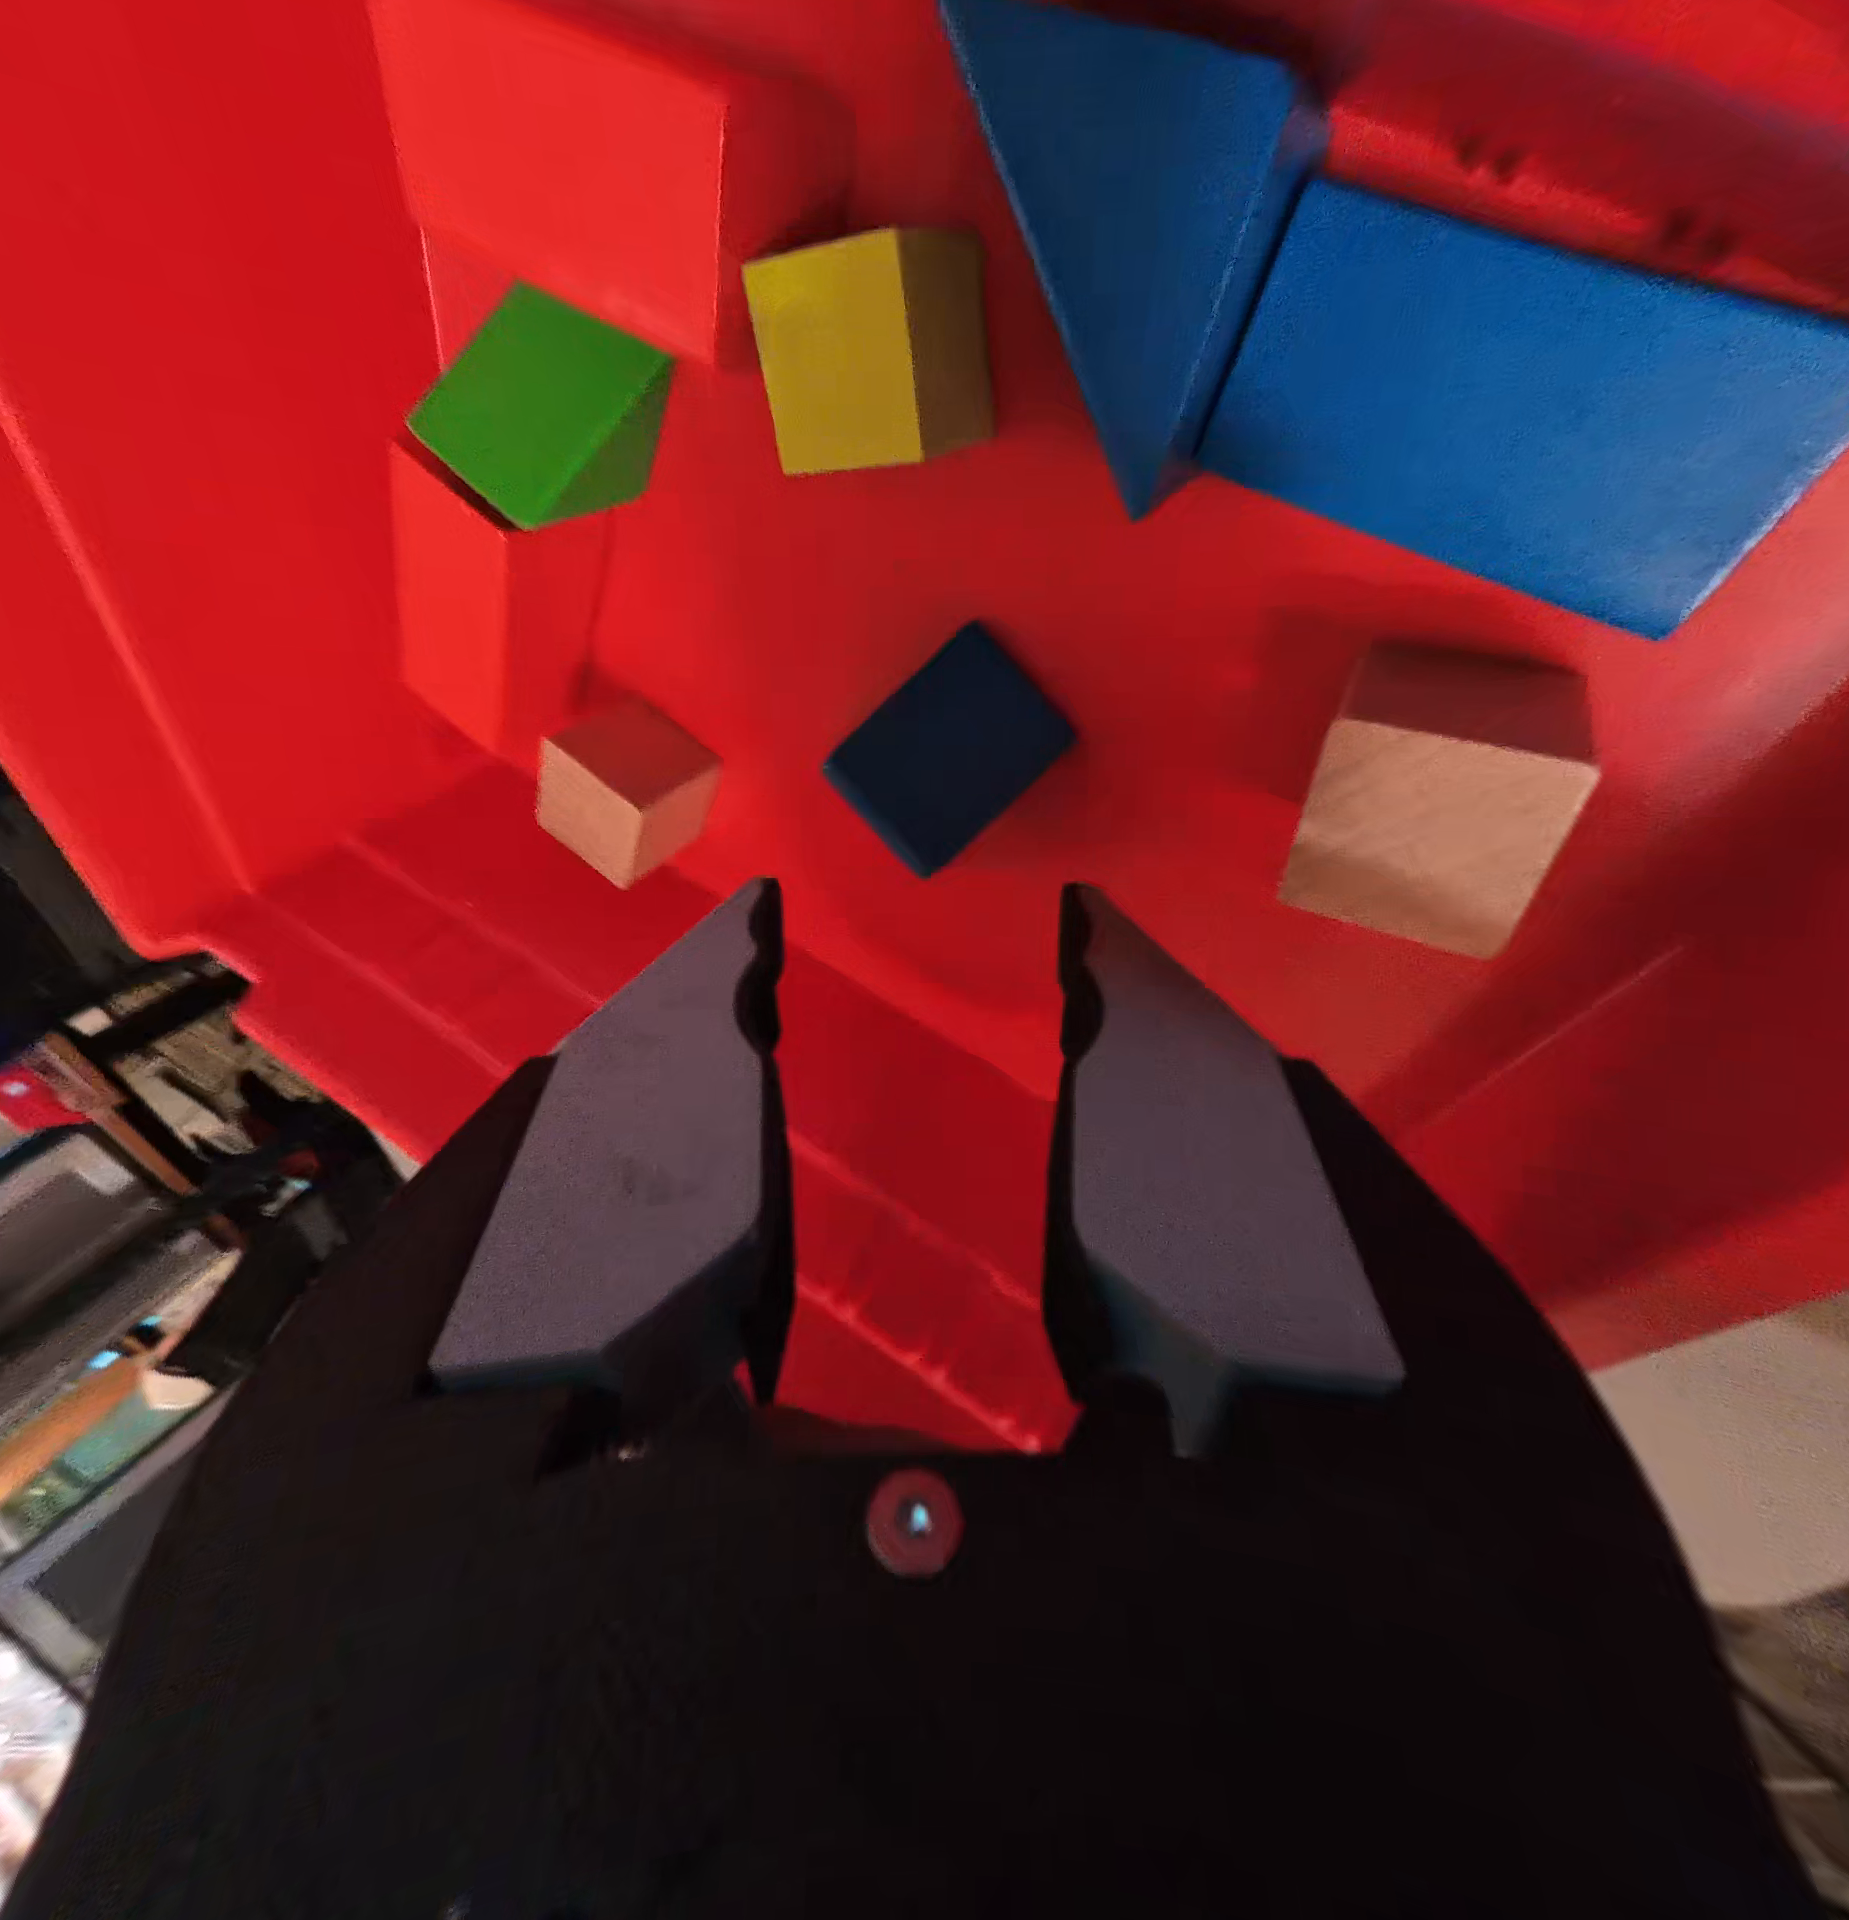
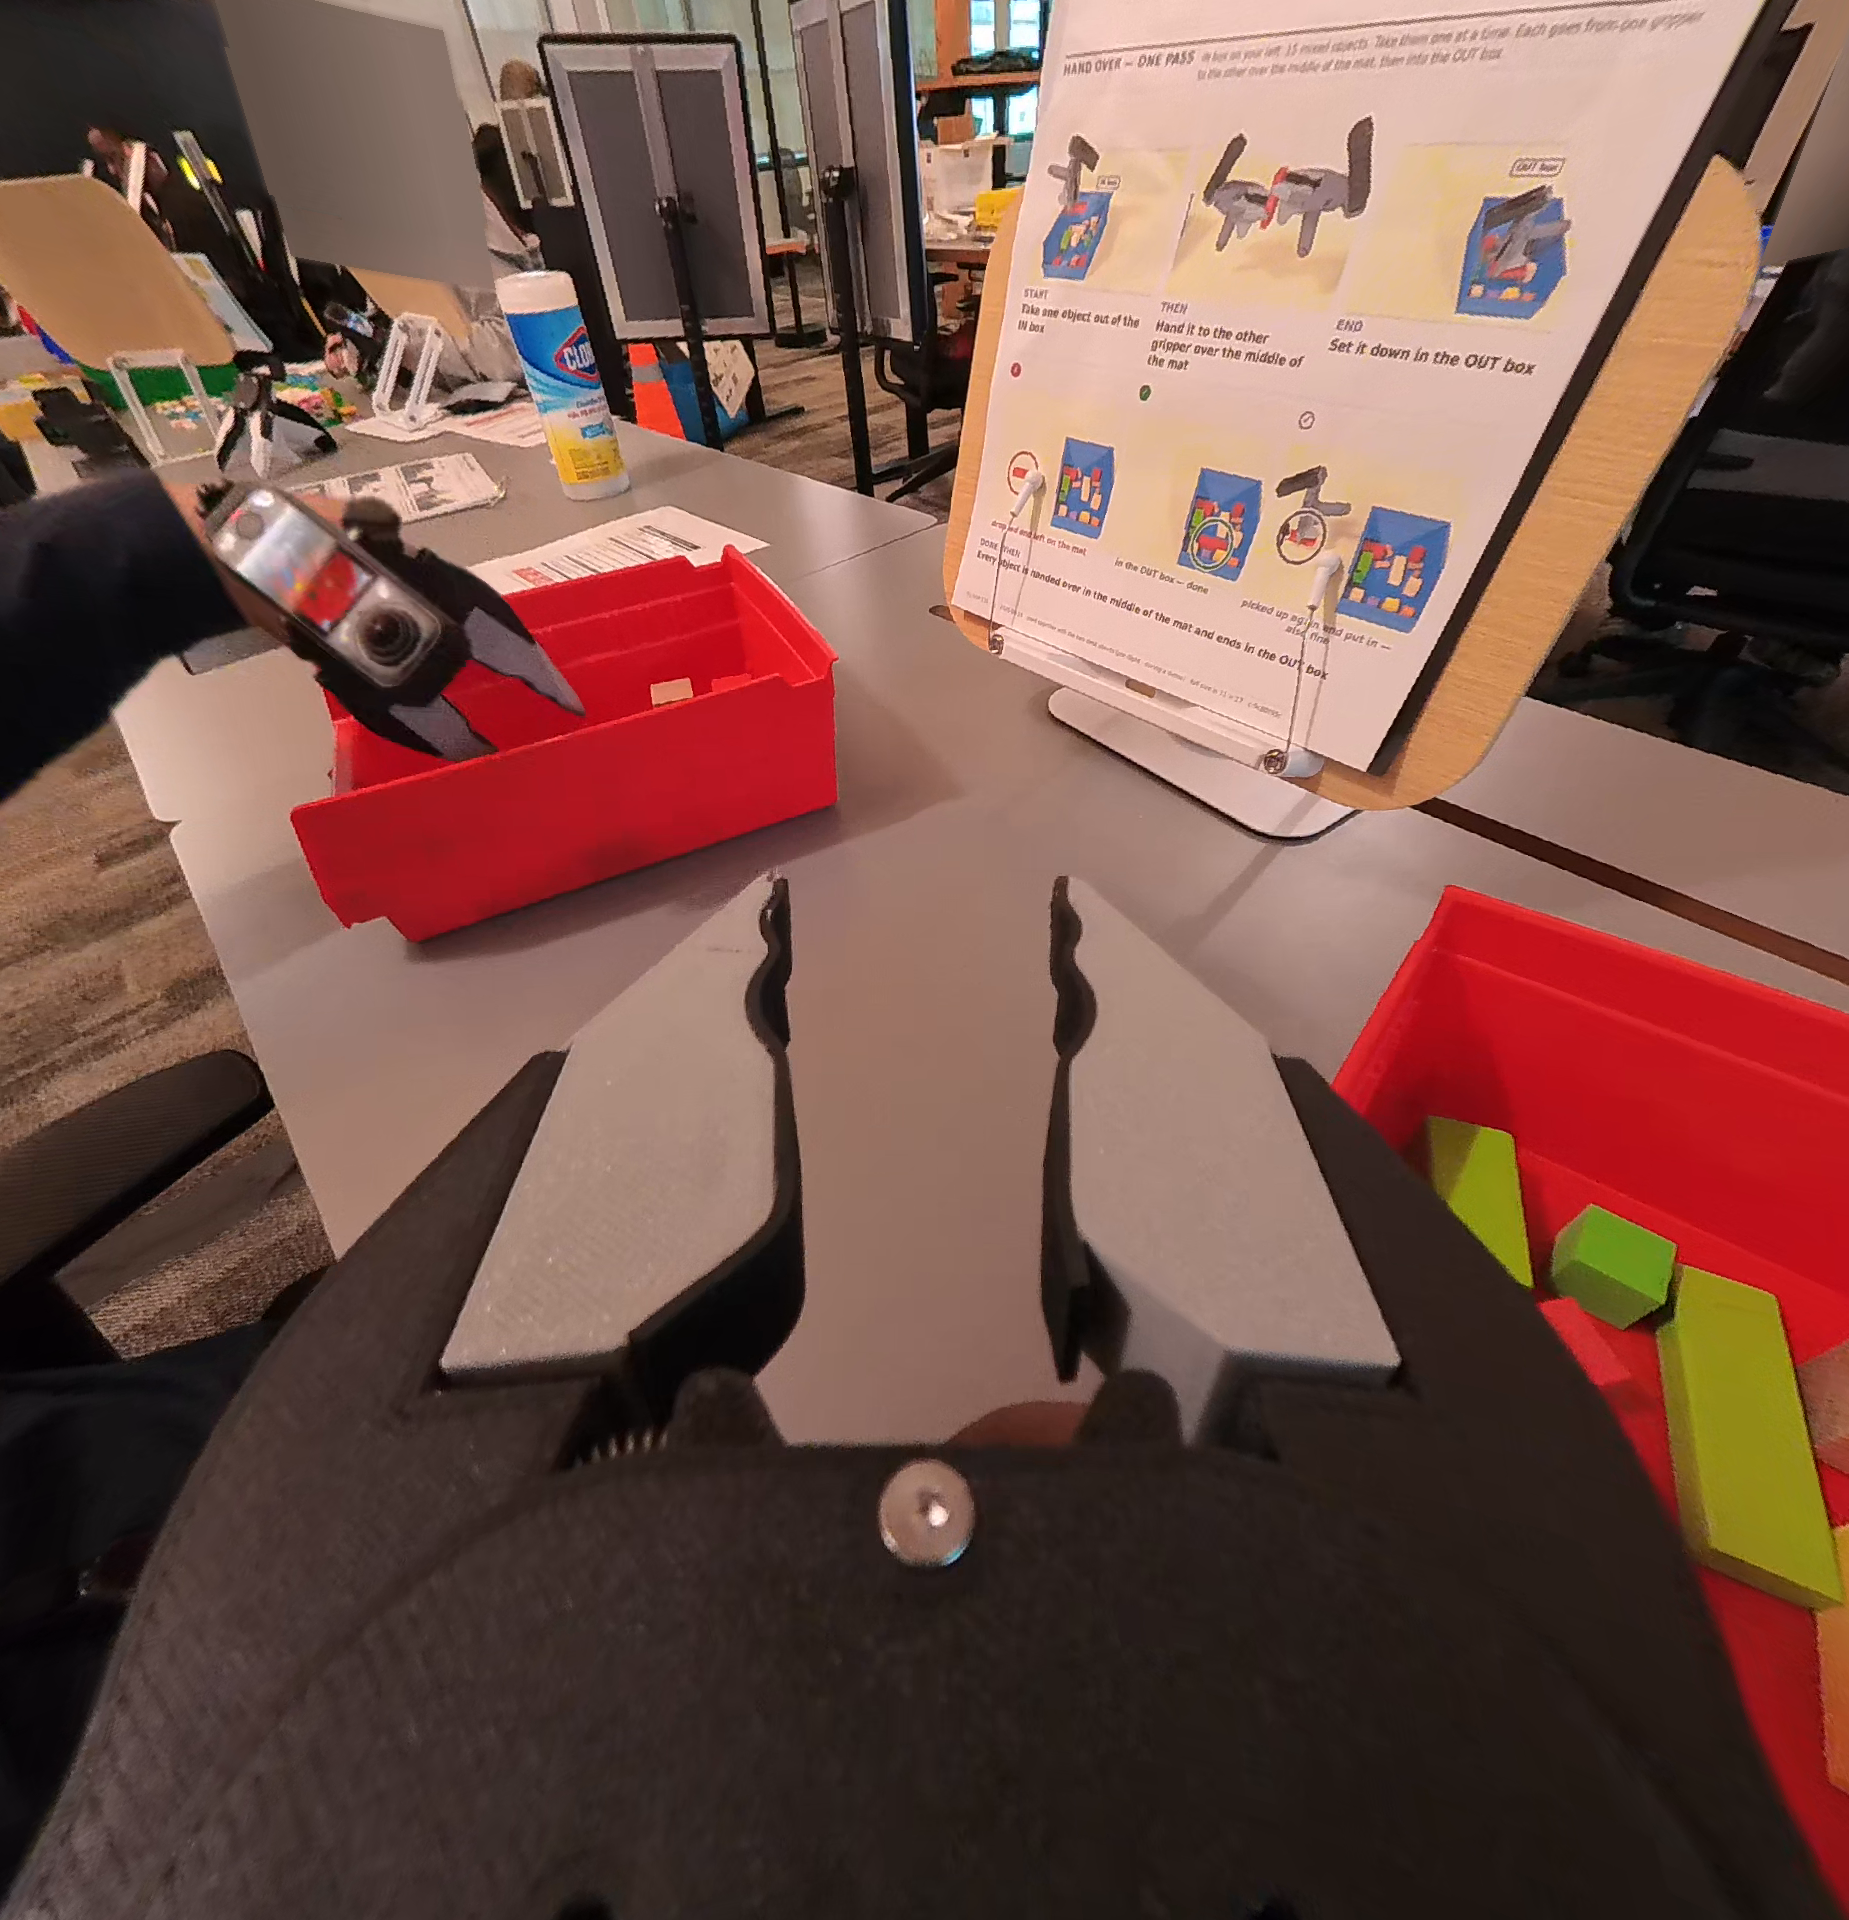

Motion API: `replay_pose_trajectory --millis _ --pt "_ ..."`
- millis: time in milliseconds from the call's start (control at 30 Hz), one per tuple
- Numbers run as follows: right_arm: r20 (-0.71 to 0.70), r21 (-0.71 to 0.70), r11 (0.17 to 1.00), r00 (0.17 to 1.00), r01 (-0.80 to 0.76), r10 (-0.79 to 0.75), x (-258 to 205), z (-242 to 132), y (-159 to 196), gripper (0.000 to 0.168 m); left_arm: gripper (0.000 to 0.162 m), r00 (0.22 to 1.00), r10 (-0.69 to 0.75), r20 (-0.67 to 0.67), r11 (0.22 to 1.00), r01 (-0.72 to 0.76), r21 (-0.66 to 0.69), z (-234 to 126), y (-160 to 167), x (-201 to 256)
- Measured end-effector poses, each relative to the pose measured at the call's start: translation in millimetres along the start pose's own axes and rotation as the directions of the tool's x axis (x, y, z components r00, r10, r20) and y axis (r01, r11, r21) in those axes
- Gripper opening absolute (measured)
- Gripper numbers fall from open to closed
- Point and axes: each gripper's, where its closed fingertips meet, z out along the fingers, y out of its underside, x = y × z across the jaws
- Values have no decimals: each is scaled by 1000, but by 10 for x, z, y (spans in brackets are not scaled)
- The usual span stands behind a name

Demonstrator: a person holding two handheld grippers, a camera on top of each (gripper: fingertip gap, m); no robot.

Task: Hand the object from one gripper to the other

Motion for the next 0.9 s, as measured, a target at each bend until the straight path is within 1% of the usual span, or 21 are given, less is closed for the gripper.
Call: replay_pose_trajectory --millis 33,133,233,367,467,500,600,733,900 --pt "0 -2 1000 1000 1 -1 -2 3 4 48 56 1000 15 -1 1000 -15 0 -24 -32 -44" --pt "2 -2 1000 1000 2 -2 -11 -4 4 48 56 999 47 5 999 -47 -5 -72 -36 -183" --pt "2 4 1000 1000 0 0 9 -31 -3 48 49 995 98 -34 995 -98 4 -65 -72 -137" --pt "22 17 999 999 -32 31 36 -43 -13 48 53 978 197 -60 978 -201 -62 25 -6 -80" --pt "24 13 999 999 -32 32 32 -38 -5 48 54 970 233 -75 969 -238 -63 55 -18 -95" --pt "23 12 1000 999 -28 28 27 -37 -4 48 51 964 255 -78 964 -259 -58 59 -38 -95" --pt "25 8 1000 999 -26 26 17 -28 3 48 41 938 341 -61 938 -344 -49 61 -108 -116" --pt "37 -5 999 999 -40 41 21 20 43 48 43 905 415 -91 903 -422 -83 49 -91 -135" --pt "33 -22 999 999 -40 41 40 70 84 48 49 853 501 -148 845 -519 -129 75 -42 -49"
